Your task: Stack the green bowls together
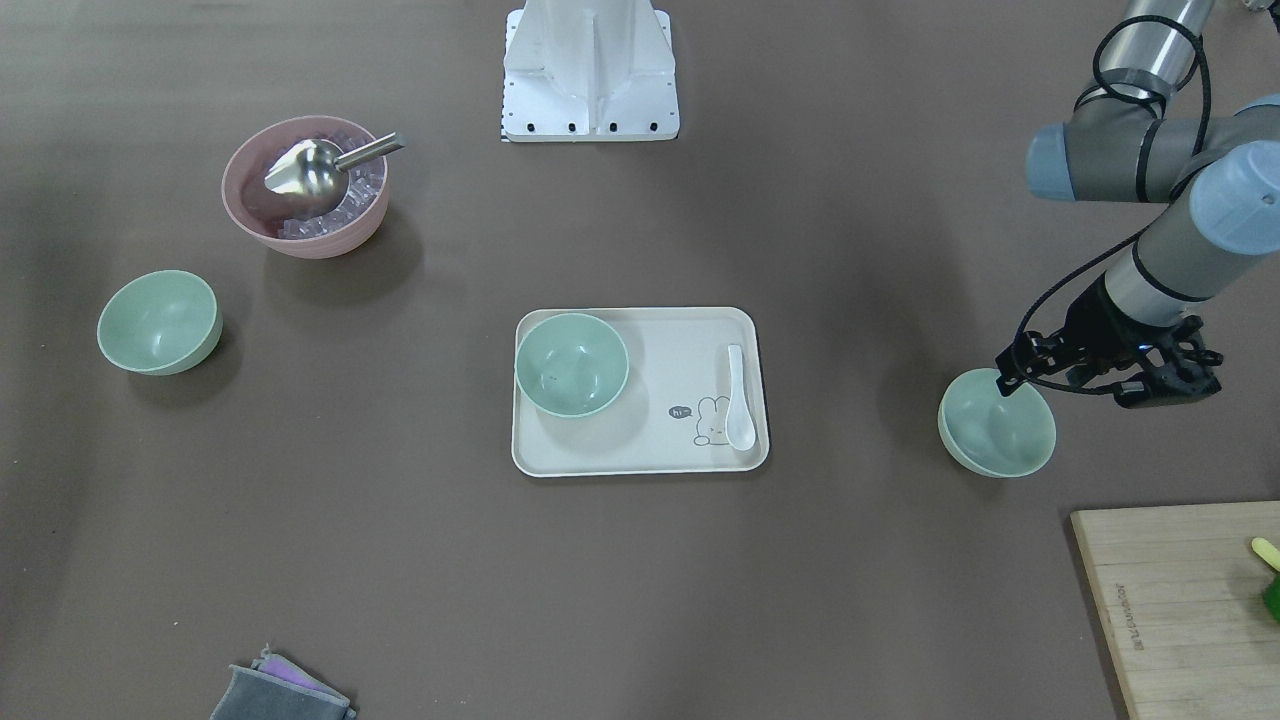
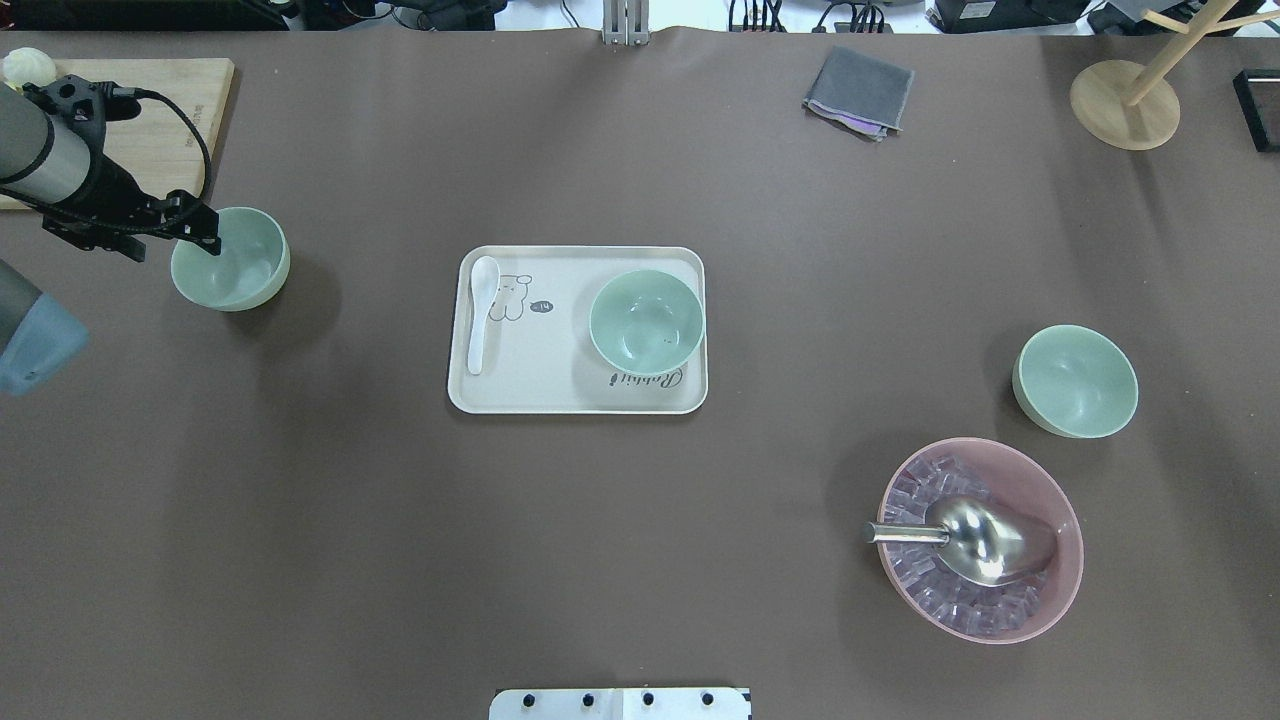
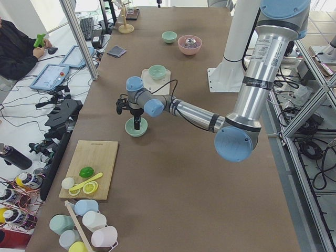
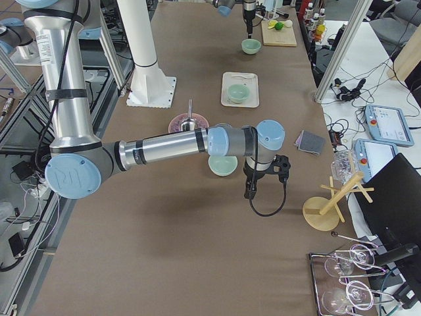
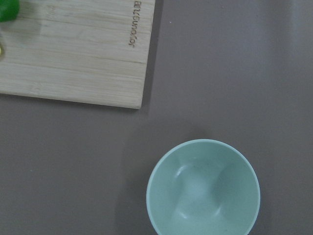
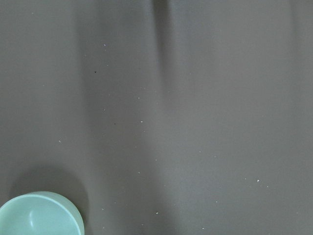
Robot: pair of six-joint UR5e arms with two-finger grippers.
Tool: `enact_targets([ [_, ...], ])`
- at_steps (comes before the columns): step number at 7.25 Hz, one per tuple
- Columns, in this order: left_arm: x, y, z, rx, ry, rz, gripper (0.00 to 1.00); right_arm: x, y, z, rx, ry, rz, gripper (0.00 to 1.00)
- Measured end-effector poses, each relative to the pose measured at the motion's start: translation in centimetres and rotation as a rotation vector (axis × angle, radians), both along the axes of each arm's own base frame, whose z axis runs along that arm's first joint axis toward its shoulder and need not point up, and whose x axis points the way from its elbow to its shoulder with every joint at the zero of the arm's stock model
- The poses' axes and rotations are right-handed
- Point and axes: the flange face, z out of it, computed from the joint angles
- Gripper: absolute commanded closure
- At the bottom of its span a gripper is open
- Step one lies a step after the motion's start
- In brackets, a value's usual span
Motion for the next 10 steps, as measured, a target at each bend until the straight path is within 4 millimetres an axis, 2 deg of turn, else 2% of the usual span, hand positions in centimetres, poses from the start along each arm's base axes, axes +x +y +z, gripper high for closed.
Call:
enact_targets([
  [2, 0.5, -0.1, 1.6, 0.006, -0.008, 0.01, 0.14, -0.2, 0.0, -0.1, -0.004, 0.0, 0.002, 0.0],
  [4, 0.7, -0.4, 3.2, 0.019, -0.027, 0.045, 0.33, -0.2, 0.0, -0.1, -0.006, 0.0, 0.003, 0.0],
  [5, 0.8, -0.5, 3.6, 0.024, -0.033, 0.057, 0.45, -0.3, 0.0, -0.1, -0.006, 0.0, 0.003, 0.0],
  [6, 0.8, -0.5, 3.8, 0.024, -0.035, 0.06, 0.52, -0.3, 0.0, -0.1, -0.007, 0.0, 0.002, 0.0],
  [10, 0.8, -0.5, 4.4, 0.02, -0.041, 0.066, 0.53, -0.3, 0.0, -0.1, -0.007, 0.0, 0.002, 0.0],
])
